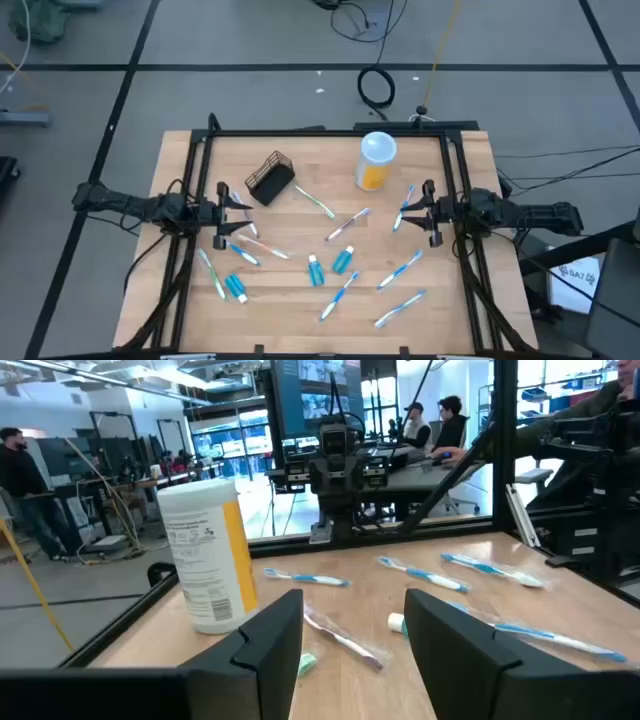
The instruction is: Pick & Place toothbrushing station
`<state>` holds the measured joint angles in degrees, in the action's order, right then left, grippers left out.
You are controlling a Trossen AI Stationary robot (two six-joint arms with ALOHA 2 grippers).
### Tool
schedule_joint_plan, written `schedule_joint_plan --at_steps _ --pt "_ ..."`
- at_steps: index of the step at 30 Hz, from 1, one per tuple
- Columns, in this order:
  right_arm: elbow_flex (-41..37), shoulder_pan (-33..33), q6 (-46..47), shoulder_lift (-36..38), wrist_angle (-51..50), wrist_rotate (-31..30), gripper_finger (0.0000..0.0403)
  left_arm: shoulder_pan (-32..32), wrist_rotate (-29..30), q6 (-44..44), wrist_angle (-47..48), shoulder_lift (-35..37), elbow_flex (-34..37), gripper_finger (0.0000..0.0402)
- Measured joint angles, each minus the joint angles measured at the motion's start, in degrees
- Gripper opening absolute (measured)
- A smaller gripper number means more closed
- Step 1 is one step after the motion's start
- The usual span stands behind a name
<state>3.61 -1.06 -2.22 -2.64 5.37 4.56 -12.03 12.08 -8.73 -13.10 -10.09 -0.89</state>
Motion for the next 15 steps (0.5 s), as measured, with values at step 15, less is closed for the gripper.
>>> schedule_joint_plan --at_steps 15 --pt "0.0 0.0 -0.4 0.0 0.0 0.0 0.0098 0.0 0.0 0.0 0.0 0.0 0.0 0.0184"
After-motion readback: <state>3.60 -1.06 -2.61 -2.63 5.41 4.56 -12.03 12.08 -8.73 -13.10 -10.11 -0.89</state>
